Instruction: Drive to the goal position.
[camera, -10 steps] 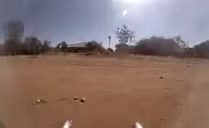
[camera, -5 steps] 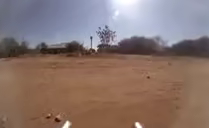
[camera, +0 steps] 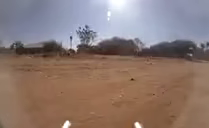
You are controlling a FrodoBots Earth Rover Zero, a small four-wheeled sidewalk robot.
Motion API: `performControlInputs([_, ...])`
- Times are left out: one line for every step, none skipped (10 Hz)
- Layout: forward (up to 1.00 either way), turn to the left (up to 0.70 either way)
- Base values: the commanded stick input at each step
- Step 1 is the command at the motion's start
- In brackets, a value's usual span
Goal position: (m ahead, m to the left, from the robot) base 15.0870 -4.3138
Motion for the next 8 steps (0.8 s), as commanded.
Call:
performControlInputs([0.70,-0.27])
performControlInputs([0.70,-0.27])
performControlInputs([0.70,-0.27])
performControlInputs([0.70,-0.20])
performControlInputs([0.70,-0.07])
performControlInputs([0.70,0.00])
performControlInputs([0.70,0.00])
performControlInputs([0.70,0.00])
